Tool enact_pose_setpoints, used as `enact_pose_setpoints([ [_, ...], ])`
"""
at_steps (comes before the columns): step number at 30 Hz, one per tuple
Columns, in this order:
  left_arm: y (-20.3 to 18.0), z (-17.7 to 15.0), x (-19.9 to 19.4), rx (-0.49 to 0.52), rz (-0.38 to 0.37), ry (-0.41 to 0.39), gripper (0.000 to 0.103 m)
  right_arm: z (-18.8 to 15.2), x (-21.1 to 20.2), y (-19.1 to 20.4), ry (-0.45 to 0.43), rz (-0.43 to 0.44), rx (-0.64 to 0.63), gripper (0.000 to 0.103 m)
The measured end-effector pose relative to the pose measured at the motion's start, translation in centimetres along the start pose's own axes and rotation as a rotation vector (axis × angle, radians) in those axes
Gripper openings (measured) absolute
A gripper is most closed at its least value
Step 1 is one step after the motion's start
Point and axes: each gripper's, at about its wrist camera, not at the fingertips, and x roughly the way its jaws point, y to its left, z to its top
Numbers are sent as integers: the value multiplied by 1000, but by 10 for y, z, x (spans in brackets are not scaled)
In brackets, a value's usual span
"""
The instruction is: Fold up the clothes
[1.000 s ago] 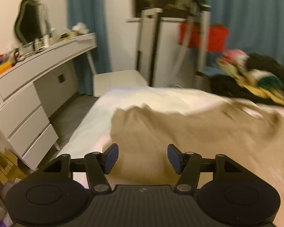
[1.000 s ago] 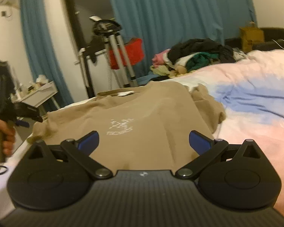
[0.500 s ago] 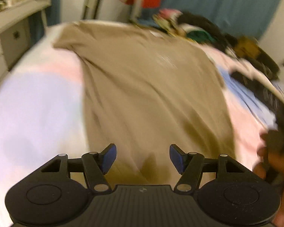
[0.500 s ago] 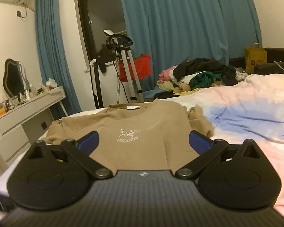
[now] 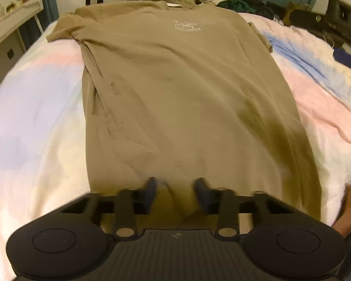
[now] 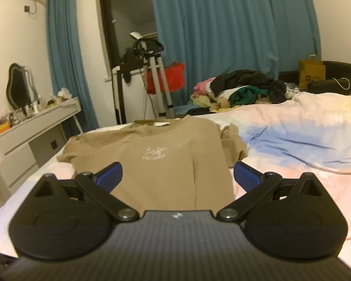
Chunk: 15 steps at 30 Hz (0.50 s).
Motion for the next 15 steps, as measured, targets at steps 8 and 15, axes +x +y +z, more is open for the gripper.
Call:
enact_pose_setpoints([
  [8,42,1,-41,-78,-3,18,3,1,-4,6,-19,14,-13,103],
  [15,99,-5,-72,-198,152,123,4,6,0,5,-26,28,22,103],
])
